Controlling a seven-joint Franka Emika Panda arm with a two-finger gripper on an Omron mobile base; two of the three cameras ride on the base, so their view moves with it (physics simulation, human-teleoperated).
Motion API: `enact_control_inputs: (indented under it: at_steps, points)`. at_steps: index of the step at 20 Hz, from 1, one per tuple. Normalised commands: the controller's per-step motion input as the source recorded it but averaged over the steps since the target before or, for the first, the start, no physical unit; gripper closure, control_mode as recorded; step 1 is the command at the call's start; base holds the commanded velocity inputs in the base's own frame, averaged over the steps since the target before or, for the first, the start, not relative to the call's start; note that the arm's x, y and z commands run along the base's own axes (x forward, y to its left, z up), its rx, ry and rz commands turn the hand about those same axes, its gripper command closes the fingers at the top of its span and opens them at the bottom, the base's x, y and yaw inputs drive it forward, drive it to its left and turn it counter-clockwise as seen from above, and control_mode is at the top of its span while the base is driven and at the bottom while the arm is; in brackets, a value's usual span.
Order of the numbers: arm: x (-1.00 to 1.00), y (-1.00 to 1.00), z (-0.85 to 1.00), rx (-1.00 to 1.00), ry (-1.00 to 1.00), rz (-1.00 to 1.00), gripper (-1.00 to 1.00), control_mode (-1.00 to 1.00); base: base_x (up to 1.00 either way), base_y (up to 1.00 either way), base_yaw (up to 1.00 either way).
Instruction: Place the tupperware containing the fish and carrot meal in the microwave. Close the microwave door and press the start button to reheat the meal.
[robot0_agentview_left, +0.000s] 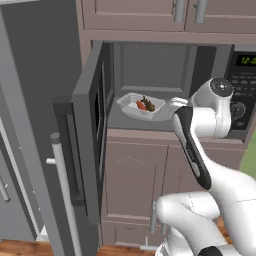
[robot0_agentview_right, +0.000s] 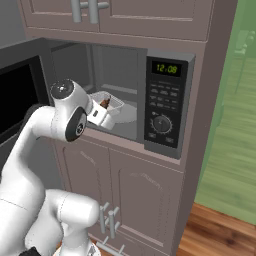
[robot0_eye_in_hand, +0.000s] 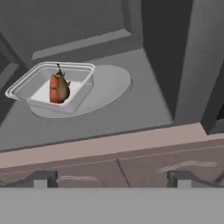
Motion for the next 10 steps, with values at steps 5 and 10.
enact_control_inputs:
  at_steps: [5,10]
  points:
    - [-0.95,0.51,0.21,-0.39,0.04,0.31,-1.00,-1.00,0.00,0.00,0.00]
    - [-0.92,0.40,0.35,-0.37,0.10,0.23,-1.00,-1.00,0.00,0.00,0.00]
